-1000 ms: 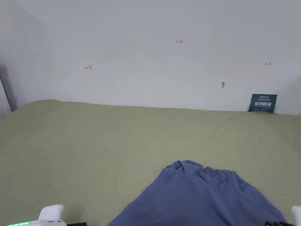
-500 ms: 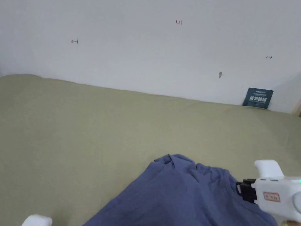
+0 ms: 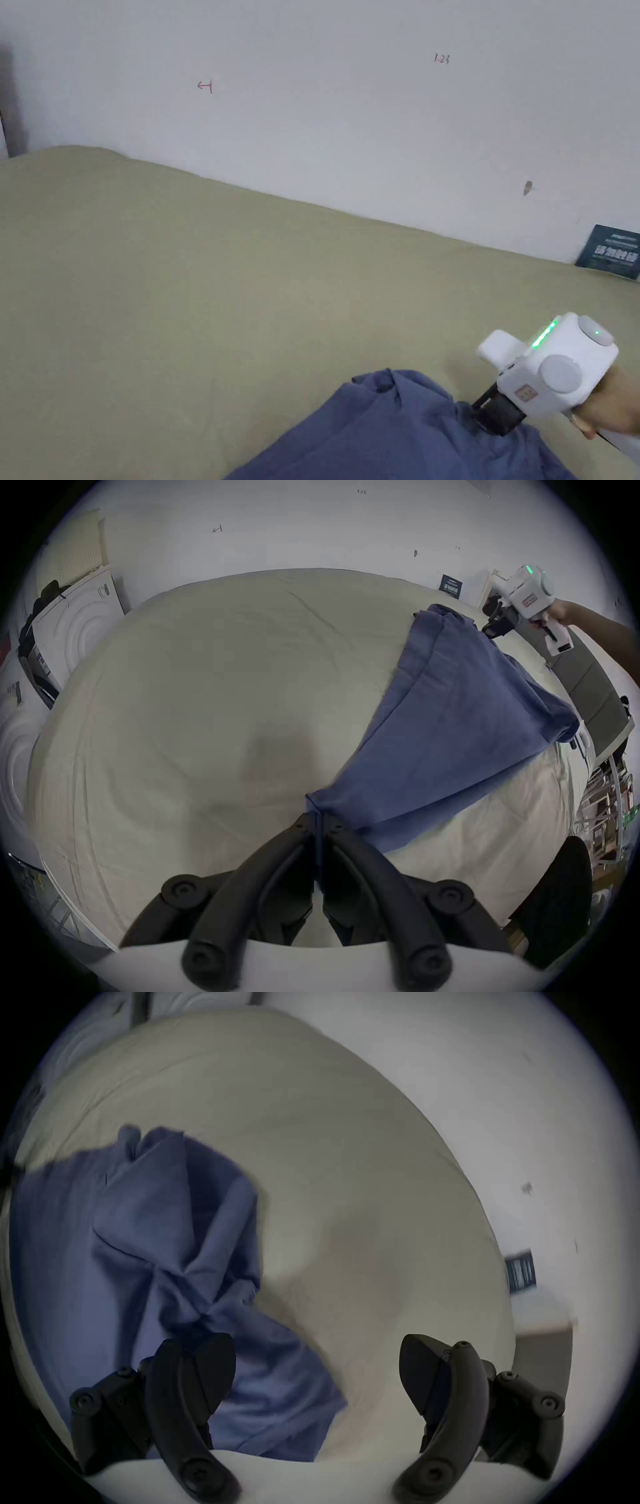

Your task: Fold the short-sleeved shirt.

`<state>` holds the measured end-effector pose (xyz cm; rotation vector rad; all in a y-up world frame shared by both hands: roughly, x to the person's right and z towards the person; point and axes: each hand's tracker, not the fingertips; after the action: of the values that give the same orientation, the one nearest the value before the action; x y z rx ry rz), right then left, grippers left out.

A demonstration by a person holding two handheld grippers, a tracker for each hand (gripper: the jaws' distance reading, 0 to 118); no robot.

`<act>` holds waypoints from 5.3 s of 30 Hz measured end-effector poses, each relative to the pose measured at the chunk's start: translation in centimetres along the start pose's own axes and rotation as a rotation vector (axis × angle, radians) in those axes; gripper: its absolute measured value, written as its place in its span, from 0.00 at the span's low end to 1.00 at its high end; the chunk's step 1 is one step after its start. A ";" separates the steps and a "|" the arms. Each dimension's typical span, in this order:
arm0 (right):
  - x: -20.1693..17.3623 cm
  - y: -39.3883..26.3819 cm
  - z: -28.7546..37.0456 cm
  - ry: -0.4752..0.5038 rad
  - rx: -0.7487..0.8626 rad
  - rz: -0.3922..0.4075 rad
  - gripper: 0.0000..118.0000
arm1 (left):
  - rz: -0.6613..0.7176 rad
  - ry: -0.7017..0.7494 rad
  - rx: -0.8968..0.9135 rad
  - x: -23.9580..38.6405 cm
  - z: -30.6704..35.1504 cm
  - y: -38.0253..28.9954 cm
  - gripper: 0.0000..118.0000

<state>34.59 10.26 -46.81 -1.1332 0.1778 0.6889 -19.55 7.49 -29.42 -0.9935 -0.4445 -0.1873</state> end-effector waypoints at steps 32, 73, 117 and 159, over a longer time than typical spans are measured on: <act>7.5 -1.7 21.3 -0.170 0.504 -0.504 0.02 | 0.120 -0.039 0.368 -3.4 8.1 10.8 0.03; 18.0 1.4 37.6 -0.548 0.985 -0.765 0.02 | 0.109 0.270 0.808 -7.1 16.5 41.8 0.03; -22.1 -33.1 15.5 -0.010 0.324 -1.166 0.02 | 0.084 0.035 0.217 -4.7 4.5 -2.2 0.03; -25.2 -27.9 19.8 0.005 0.159 -1.094 0.00 | 0.128 0.105 0.064 -3.0 0.3 -2.0 0.50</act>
<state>27.16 10.40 -4.99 -0.9011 -0.3693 -0.2990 -23.02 6.50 -29.07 -0.9410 -0.2884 -0.1082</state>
